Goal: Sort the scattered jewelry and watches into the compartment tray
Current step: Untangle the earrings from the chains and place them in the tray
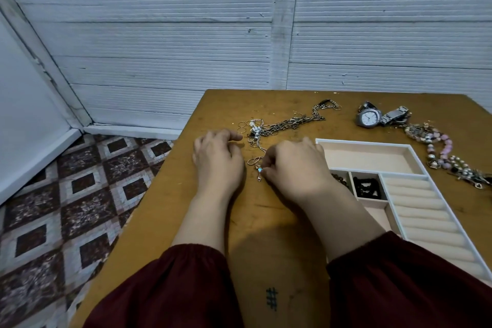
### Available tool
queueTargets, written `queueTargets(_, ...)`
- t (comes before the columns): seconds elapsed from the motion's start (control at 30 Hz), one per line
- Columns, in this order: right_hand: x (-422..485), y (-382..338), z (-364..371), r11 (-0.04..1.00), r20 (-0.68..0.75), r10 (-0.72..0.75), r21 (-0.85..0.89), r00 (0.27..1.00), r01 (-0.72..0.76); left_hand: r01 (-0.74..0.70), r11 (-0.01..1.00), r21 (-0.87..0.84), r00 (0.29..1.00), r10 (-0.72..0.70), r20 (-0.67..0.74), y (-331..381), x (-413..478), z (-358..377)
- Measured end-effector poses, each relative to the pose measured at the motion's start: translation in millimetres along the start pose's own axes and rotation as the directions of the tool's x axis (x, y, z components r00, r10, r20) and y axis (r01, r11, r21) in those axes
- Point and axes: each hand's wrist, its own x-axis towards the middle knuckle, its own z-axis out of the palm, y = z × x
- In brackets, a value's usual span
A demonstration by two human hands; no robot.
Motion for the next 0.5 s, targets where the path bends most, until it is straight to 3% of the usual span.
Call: queueTargets(0.5,-0.7,-0.7,-1.1,0.999,0.000,-0.048,0.023,0.999,0.048,-0.022,1.000,-0.002,1.000,0.022,-0.012,0.4,-1.3,0.0)
